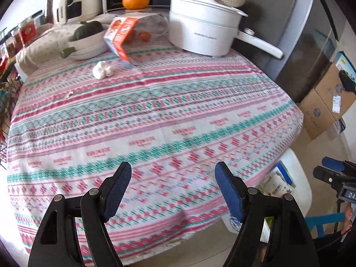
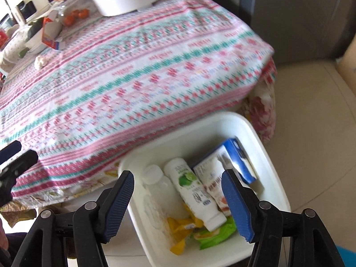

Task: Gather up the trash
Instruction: 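Move both tools back toward the table, then grasp the crumpled white tissue with the left tool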

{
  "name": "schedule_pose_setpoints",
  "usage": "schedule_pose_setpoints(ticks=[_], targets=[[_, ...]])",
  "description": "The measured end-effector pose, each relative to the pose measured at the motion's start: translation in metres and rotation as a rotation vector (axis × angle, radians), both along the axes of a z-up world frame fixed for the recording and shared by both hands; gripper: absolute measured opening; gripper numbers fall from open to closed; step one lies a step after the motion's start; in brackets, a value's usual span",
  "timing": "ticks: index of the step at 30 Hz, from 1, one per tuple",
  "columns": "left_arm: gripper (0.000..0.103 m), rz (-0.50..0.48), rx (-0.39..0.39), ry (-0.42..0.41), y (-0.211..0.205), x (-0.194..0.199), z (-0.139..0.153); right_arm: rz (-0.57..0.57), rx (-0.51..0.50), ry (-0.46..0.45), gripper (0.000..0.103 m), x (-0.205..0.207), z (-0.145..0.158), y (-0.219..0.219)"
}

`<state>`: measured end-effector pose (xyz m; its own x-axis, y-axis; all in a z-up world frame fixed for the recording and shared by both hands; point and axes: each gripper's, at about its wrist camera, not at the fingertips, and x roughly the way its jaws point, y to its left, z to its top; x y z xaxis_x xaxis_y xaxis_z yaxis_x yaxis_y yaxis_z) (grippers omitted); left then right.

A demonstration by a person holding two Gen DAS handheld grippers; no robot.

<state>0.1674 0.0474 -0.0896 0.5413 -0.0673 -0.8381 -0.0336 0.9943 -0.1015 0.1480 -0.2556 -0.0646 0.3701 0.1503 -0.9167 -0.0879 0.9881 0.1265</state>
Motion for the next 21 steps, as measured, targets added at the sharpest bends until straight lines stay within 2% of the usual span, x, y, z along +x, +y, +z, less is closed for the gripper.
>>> schedule_pose_setpoints(ticks=[6,11,16,21], targets=[[0.08,0.024,0.0,-0.024,0.074,0.049,0.009,0.076,-0.03,-0.055,0.074,0.018,0.007,0.038],[0.08,0.019,0.055,-0.038,0.12,0.097,0.006,0.14,-0.034,-0.074,0.075,0.031,0.007,0.064],[0.079,-0.032,0.046,-0.035,0.143,0.141,-0.015,0.201,-0.063,-0.092,0.076,0.052,0.004,0.087],[0.078,-0.053,0.036,-0.027,0.146,0.176,-0.037,0.239,-0.071,-0.126,0.077,0.08,0.0,0.109]])
